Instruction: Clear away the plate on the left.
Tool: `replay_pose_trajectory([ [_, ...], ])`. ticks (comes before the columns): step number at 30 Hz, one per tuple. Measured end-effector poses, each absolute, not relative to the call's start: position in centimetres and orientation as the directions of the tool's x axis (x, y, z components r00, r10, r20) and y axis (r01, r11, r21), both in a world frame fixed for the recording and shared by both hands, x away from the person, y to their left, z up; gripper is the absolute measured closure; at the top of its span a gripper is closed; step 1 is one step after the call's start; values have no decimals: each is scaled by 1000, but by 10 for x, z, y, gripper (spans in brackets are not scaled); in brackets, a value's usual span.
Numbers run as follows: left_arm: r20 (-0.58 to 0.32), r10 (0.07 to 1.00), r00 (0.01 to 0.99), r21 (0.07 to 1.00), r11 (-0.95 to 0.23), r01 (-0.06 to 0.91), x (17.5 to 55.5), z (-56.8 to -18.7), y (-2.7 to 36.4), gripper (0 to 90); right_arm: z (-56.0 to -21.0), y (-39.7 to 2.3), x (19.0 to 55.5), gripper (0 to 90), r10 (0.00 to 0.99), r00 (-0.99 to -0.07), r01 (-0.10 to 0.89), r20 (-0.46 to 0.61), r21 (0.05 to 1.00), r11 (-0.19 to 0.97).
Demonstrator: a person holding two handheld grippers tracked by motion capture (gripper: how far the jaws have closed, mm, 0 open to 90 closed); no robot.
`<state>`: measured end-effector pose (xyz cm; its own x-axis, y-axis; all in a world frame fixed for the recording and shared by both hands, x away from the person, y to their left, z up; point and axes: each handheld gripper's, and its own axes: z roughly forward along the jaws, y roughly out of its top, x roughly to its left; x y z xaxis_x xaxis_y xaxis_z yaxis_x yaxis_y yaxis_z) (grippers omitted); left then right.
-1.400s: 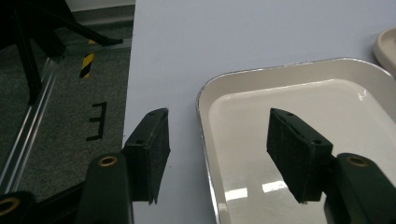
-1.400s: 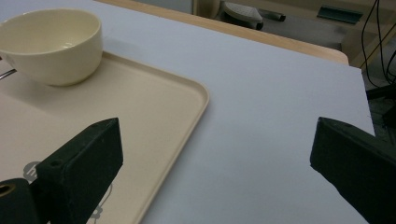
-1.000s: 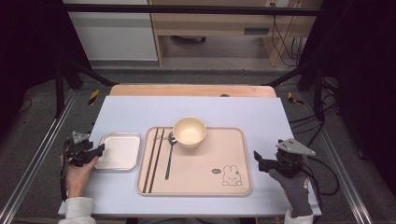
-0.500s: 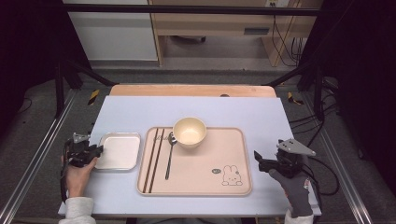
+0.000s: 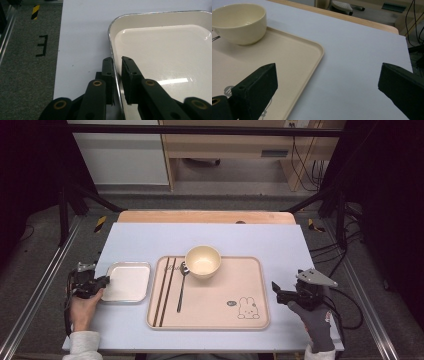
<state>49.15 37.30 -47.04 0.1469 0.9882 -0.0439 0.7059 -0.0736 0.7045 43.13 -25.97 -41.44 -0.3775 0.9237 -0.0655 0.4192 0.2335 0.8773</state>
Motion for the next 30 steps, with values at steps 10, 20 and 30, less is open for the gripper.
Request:
replay_pose_trajectory([
  [10,-68,990,124,716,-38,697,488,-465,372,834,-415,-260,432,27,923,-379,418,-69,877,237],
  [20,-73,989,128,760,-28,649,480,-447,365,878,-414,-260,431,27,924,-377,417,-62,880,229],
  [30,-19,988,153,807,-75,586,471,-428,352,888,-414,-261,431,26,923,-379,413,-65,881,231],
])
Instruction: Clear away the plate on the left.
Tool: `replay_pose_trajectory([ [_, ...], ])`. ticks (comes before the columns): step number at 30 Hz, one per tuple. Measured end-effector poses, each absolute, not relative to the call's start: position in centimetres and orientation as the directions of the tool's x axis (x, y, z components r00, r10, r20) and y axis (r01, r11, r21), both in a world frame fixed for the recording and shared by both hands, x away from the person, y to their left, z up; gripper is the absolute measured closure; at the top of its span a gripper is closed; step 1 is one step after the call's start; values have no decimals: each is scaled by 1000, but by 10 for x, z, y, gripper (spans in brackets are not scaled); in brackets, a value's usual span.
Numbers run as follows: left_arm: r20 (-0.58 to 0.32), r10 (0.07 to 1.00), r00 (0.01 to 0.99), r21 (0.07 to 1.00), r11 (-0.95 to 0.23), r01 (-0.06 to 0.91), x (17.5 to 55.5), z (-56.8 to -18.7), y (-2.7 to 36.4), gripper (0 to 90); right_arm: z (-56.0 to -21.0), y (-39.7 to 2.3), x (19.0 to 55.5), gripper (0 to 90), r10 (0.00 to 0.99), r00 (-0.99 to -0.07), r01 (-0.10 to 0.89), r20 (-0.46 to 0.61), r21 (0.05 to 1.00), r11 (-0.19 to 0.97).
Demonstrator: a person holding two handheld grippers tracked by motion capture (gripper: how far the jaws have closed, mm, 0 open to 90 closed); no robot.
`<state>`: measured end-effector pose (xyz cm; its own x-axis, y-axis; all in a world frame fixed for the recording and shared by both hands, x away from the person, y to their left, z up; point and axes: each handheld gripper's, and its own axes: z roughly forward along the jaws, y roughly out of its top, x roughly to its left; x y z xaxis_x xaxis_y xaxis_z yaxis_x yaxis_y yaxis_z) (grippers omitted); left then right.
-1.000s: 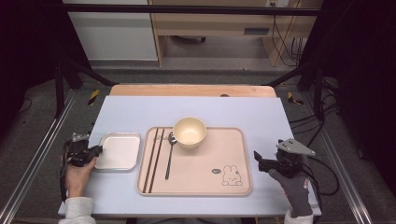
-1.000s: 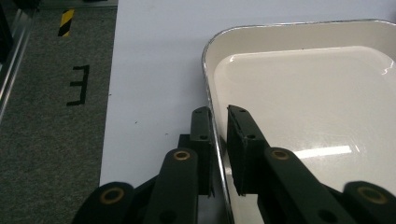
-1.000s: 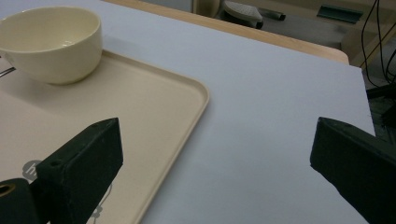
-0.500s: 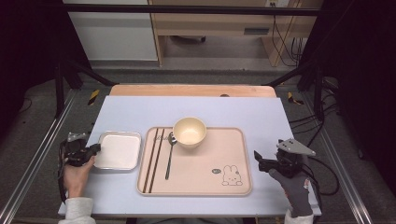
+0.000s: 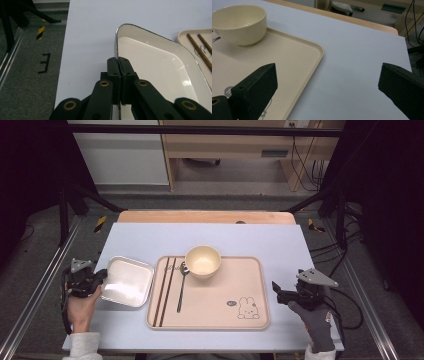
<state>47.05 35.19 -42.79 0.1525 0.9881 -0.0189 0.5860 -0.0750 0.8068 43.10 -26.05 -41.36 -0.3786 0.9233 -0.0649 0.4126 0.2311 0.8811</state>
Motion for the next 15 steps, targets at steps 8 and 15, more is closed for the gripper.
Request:
replay_pose_trajectory([
  [8,-5,985,173,852,-86,517,460,-409,343,888,-411,-260,429,26,923,-379,403,-66,886,229],
  [15,6,983,184,881,-92,464,448,-392,339,888,-409,-260,428,26,922,-381,398,-67,888,229],
])
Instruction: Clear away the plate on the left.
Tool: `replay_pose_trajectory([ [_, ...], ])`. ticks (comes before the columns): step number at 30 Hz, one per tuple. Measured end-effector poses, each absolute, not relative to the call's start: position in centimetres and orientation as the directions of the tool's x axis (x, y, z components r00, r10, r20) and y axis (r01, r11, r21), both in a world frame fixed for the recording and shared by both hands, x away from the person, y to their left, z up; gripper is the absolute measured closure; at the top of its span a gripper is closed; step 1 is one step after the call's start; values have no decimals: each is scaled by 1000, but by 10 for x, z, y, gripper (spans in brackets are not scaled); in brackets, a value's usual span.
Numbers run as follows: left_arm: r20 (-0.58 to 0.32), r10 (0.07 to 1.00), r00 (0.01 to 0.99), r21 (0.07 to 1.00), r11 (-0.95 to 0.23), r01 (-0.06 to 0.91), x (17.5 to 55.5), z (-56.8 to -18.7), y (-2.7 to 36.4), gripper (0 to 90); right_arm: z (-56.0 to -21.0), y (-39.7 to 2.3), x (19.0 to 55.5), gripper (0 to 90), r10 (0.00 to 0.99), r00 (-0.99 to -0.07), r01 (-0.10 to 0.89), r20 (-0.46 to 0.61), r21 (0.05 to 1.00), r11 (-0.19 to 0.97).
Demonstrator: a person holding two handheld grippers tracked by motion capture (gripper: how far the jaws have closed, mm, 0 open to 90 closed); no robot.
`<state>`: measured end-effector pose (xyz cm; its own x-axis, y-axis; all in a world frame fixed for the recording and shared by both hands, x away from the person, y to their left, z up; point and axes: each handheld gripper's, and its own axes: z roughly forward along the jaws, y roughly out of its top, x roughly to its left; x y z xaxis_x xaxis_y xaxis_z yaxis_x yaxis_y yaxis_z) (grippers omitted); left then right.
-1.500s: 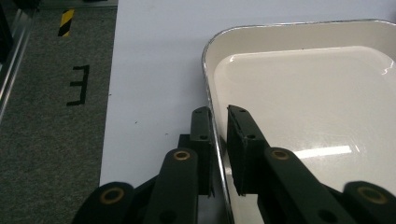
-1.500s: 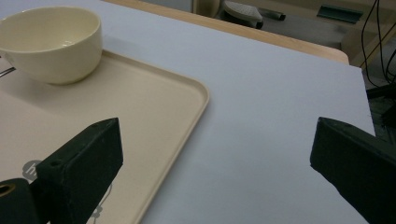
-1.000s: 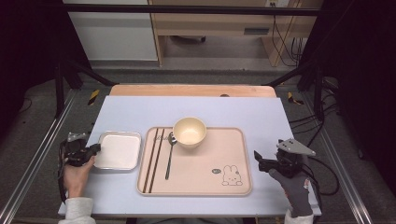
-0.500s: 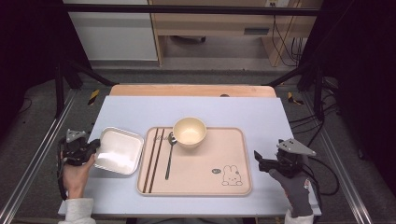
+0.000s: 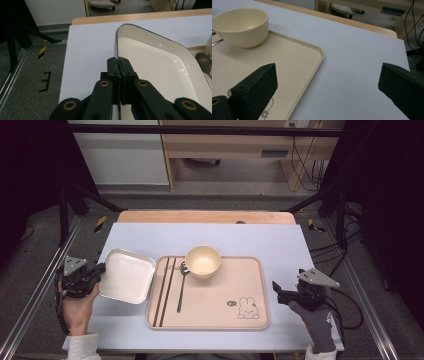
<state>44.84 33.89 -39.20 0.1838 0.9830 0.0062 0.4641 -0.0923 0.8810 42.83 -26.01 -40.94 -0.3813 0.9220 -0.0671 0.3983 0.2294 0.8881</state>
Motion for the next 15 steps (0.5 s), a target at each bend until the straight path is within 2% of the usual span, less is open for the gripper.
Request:
replay_pose_trajectory([
  [15,-8,967,254,925,-89,369,431,-368,324,889,-409,-260,428,26,922,-381,399,-70,887,232],
])
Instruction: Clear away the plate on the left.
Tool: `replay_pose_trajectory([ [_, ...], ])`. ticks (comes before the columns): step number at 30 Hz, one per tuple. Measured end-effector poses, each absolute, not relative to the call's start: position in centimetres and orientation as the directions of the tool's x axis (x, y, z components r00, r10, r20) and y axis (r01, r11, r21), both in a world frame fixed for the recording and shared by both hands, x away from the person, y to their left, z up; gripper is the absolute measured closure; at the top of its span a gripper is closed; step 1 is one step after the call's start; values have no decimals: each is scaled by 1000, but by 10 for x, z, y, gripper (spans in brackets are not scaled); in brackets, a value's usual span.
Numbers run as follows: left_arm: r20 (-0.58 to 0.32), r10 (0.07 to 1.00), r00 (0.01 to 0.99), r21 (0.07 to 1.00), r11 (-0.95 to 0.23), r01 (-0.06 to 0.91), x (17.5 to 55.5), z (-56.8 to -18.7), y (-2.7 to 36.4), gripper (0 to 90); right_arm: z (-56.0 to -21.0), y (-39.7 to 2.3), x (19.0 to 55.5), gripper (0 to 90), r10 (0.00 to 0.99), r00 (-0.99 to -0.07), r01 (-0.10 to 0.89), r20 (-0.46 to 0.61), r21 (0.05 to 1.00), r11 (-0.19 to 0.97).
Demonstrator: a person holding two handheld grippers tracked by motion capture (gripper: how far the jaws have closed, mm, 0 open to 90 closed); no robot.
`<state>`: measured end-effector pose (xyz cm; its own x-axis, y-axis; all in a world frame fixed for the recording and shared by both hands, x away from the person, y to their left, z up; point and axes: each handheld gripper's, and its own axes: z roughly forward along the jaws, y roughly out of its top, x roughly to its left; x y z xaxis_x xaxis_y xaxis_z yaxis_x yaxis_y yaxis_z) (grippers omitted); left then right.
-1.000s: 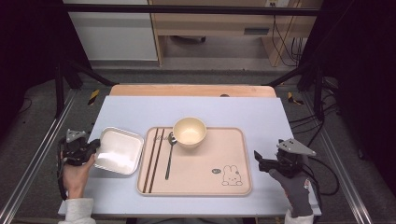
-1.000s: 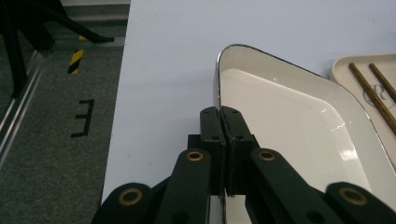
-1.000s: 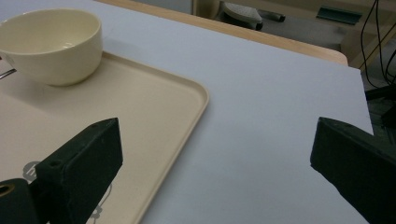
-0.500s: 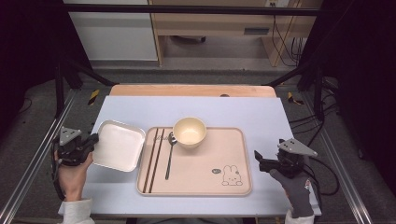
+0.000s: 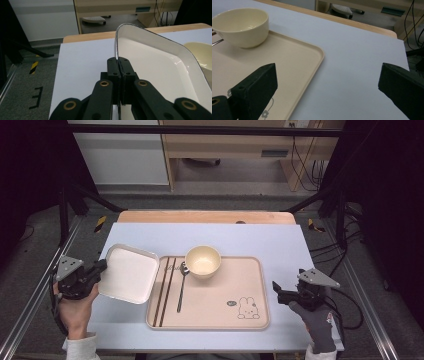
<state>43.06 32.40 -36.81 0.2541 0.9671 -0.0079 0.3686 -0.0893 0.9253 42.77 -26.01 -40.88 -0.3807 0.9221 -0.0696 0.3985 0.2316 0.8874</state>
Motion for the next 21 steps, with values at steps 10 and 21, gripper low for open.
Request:
replay_pose_trajectory([
  [10,17,941,338,933,-136,333,427,-362,298,888,-409,-260,428,25,921,-382,399,-71,887,234],
  [21,58,904,423,934,-199,298,423,-359,263,888,-409,-260,428,25,922,-381,400,-70,886,233],
])
